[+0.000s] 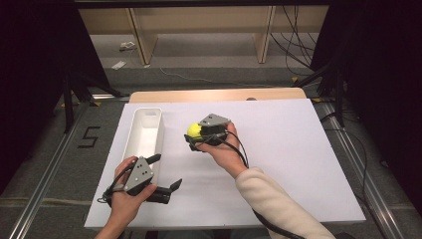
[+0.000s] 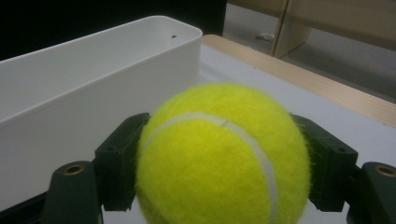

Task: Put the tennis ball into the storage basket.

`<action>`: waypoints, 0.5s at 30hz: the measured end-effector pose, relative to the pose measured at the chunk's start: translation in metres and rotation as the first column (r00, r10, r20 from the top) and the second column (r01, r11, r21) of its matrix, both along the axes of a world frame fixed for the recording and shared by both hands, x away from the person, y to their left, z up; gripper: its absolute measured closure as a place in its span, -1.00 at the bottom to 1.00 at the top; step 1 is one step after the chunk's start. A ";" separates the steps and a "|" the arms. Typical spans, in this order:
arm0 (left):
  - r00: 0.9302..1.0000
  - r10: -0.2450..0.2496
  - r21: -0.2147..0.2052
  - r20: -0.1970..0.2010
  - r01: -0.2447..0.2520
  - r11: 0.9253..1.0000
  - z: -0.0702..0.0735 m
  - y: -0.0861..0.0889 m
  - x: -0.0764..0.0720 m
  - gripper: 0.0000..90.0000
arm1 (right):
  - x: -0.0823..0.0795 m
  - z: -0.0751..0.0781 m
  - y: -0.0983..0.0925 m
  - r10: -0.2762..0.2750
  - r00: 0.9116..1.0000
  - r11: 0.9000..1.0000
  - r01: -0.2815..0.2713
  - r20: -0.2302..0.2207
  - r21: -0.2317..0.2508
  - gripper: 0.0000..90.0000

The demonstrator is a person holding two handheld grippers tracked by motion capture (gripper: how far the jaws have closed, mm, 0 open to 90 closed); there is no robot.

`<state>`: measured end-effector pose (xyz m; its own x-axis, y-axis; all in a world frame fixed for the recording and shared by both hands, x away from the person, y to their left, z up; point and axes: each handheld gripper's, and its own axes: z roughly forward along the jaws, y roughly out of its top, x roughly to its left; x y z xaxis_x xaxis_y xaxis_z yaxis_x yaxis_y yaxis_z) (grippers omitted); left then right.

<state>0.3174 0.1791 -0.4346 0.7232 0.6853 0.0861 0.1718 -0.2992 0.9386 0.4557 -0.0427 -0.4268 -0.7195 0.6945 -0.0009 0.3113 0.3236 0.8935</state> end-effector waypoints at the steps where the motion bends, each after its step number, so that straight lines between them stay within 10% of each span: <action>1: 1.000 -0.002 0.000 0.000 0.002 1.000 0.000 0.000 0.000 -1.00 | 0.000 -0.001 0.001 0.001 1.000 1.000 -0.001 0.001 -0.001 -0.40; 15: 1.000 -0.005 -0.002 0.000 0.005 1.000 0.000 0.000 0.000 -1.00 | -0.002 -0.001 0.009 0.017 1.000 1.000 -0.017 -0.004 0.008 -0.40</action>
<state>0.3175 0.1788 -0.4343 0.7262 0.6822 0.0851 0.1701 -0.2982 0.9392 0.4537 -0.0335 -0.4279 -0.7310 0.6824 0.0072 0.3092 0.3218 0.8949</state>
